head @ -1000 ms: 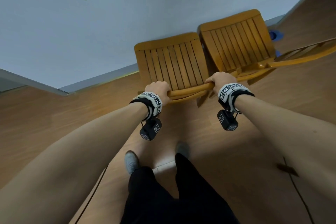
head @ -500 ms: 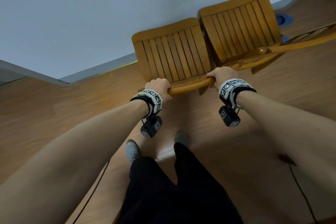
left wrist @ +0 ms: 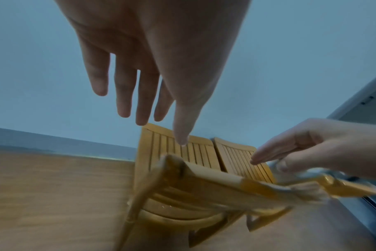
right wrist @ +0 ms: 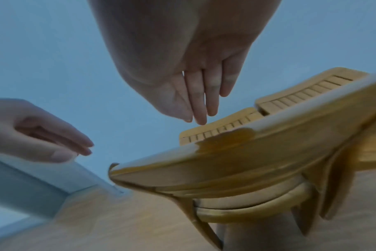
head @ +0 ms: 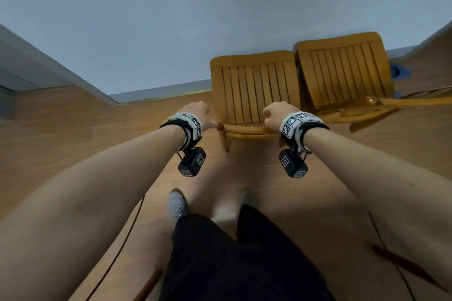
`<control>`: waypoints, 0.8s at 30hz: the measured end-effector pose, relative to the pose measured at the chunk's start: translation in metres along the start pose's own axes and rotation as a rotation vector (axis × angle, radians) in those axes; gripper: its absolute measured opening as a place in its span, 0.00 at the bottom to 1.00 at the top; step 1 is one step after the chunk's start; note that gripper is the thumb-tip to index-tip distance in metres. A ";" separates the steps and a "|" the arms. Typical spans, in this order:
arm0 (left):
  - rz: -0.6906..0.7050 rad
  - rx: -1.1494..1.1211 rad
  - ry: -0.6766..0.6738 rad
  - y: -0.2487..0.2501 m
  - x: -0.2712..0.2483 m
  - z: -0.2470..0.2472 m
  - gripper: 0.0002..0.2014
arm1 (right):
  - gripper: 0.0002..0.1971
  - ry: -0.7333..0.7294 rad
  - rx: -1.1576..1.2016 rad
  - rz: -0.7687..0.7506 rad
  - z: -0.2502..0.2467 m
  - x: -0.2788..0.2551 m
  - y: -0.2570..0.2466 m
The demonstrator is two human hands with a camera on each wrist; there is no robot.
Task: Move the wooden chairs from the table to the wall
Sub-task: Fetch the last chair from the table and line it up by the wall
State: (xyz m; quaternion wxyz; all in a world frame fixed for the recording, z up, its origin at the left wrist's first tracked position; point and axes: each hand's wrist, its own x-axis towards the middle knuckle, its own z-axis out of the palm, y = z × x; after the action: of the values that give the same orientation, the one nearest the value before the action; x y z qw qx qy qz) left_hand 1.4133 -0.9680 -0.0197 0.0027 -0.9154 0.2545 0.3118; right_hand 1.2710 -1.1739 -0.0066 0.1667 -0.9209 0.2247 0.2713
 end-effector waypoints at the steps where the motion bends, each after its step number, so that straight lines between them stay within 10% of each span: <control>1: -0.026 -0.025 0.014 -0.017 -0.007 -0.008 0.33 | 0.19 -0.011 -0.020 -0.025 -0.002 0.003 -0.018; 14: -0.554 -0.319 0.185 -0.355 -0.186 -0.047 0.31 | 0.22 -0.129 -0.441 -0.485 0.008 0.033 -0.378; 24: -0.947 -0.507 0.215 -0.601 -0.378 -0.002 0.30 | 0.28 -0.142 -0.633 -0.827 0.084 -0.042 -0.707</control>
State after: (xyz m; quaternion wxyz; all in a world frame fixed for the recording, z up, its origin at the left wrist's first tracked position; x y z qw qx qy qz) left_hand 1.4399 -0.2702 0.1057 -0.1041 -0.9286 -0.2695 0.2328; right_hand 1.5609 -0.5283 0.0815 -0.0118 -0.9174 -0.2622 0.2991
